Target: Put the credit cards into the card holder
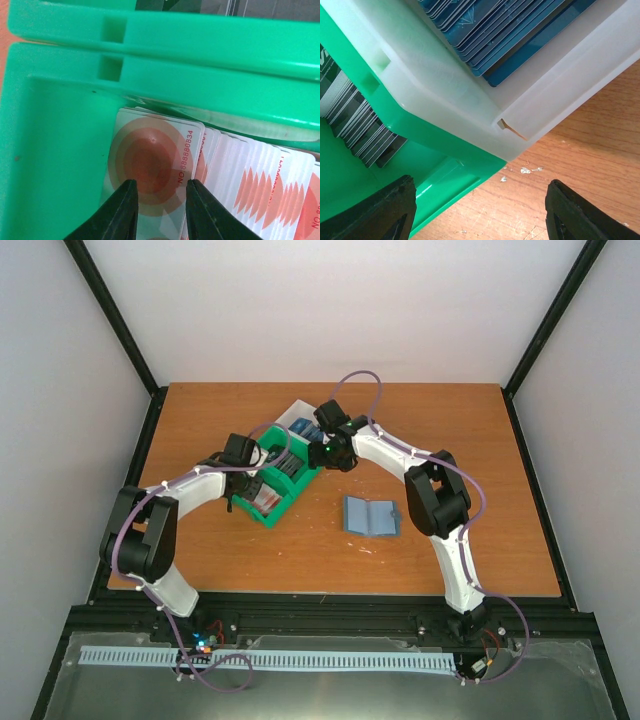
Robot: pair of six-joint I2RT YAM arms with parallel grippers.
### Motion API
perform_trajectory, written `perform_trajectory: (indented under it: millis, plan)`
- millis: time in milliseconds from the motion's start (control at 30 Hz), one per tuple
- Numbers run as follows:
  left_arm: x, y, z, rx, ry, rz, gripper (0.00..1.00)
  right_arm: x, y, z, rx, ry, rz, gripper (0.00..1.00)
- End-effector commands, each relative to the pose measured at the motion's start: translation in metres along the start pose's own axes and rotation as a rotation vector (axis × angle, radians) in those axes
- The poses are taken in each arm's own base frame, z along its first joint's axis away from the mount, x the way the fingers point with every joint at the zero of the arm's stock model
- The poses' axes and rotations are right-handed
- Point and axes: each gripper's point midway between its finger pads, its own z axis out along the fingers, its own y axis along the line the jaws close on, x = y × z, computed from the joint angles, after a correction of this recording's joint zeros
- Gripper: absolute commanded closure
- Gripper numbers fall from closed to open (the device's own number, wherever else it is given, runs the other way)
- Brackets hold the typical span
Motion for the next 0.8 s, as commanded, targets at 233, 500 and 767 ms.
perform_trajectory:
  millis: [233, 500, 767]
  plan:
    - [-0.012, 0.007, -0.008, -0.02, 0.002, 0.01, 0.71, 0.005, -0.001, -0.003, 0.017, 0.01, -0.021, 0.3]
    - [-0.016, 0.018, -0.015, -0.078, -0.021, -0.008, 0.78, 0.006, -0.003, -0.003, 0.021, 0.011, -0.018, 0.31]
    - [-0.018, 0.029, -0.019, -0.142, -0.037, -0.017, 0.85, 0.006, -0.003, -0.004, 0.018, 0.005, -0.017, 0.31]
